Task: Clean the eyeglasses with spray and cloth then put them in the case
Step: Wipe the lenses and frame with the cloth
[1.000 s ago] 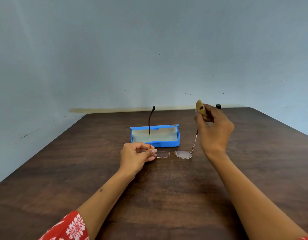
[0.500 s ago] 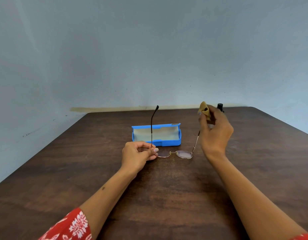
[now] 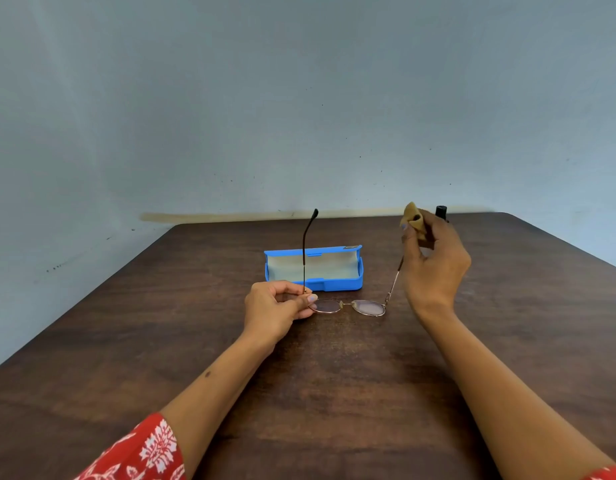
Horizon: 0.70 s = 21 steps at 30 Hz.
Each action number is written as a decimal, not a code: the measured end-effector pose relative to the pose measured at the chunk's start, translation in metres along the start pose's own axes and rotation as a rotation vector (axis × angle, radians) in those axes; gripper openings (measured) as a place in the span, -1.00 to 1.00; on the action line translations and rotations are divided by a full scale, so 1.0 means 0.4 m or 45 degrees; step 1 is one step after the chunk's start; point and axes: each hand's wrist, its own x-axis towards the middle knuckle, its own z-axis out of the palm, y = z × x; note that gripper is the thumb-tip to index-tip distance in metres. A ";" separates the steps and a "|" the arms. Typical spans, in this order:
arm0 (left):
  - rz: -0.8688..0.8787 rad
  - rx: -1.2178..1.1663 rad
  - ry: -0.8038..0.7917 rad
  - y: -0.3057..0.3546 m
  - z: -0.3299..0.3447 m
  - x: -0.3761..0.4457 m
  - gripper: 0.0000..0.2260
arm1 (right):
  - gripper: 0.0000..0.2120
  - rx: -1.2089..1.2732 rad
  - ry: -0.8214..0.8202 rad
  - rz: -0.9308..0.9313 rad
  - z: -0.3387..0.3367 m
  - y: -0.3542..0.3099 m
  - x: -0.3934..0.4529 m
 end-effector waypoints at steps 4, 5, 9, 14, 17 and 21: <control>-0.005 -0.009 0.010 -0.001 -0.002 0.004 -0.89 | -0.82 -0.017 -0.166 0.047 0.010 0.006 -0.027; -0.007 -0.009 0.013 -0.001 -0.002 0.004 -0.89 | -0.82 -0.041 -0.204 0.059 0.012 0.009 -0.033; -0.006 -0.018 0.012 -0.002 -0.001 0.003 -0.89 | -0.82 -0.068 -0.219 0.096 0.012 0.014 -0.031; -0.016 -0.008 0.015 -0.001 0.000 0.005 -0.89 | -0.79 0.026 0.046 -0.014 -0.003 -0.017 0.015; -0.037 -0.029 0.019 0.001 -0.001 0.008 -0.90 | -0.80 -0.030 0.144 -0.264 0.001 -0.049 0.016; -0.051 -0.093 0.039 0.000 -0.001 0.010 -0.91 | -0.82 0.089 0.138 -0.380 0.012 -0.116 -0.001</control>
